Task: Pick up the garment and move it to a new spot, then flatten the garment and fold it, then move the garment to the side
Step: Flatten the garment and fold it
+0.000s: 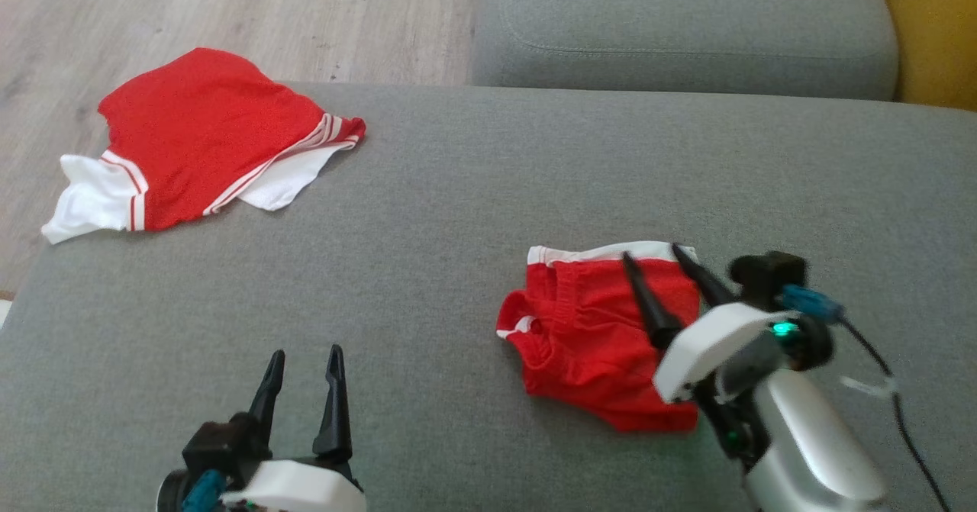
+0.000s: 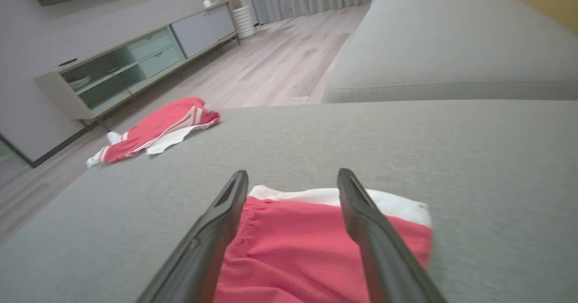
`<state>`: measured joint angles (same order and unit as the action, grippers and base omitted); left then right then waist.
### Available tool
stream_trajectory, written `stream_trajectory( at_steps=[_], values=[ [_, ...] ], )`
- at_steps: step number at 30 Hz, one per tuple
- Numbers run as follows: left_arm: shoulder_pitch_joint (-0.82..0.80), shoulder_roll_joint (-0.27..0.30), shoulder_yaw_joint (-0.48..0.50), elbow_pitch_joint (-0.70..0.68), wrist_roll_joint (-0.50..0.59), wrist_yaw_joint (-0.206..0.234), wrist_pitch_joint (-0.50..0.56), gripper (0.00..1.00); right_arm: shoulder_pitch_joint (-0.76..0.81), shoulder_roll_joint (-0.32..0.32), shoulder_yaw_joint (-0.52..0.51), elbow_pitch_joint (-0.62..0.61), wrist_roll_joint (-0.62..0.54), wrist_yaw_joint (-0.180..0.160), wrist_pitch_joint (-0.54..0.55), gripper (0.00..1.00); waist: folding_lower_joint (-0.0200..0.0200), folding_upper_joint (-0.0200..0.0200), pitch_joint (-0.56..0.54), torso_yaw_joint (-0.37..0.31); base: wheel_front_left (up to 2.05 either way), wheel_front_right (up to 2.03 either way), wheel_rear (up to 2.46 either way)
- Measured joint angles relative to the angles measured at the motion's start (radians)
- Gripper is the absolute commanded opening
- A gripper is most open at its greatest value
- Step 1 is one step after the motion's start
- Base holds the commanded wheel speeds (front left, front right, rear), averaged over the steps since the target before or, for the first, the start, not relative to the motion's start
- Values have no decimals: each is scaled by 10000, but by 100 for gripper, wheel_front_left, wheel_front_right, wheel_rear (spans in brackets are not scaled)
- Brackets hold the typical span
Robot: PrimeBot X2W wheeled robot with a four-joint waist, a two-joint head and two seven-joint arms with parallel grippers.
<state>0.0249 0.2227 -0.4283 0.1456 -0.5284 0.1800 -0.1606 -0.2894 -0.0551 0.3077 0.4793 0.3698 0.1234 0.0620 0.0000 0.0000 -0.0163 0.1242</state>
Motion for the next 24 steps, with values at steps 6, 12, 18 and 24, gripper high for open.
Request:
stream_trajectory(
  at_steps=[6, 12, 18, 24],
  values=[
    [-1, -2, -2, -4, 0, 48, -82, 100, 675, 2, -1524, -903, -966, 0, -462, 100, 0, 0, -67, -154, 0, 0, 0],
    [-1, -8, -2, -2, 0, 50, -270, 100, 1598, 27, -2546, -1845, -1544, 0, -819, 100, 0, 0, -258, -287, 0, 0, 0],
    [12, -6, -17, 35, 0, 61, -359, 100, 2770, 86, -3095, -2362, -1848, 0, -1074, 100, 0, 0, -539, -332, 0, 0, 0],
    [180, 169, -35, 109, 2, 151, -355, 100, 3568, 100, -3195, -2585, -1816, 0, -1179, 100, 0, 0, -680, -420, 0, 0, 0]
  ],
)
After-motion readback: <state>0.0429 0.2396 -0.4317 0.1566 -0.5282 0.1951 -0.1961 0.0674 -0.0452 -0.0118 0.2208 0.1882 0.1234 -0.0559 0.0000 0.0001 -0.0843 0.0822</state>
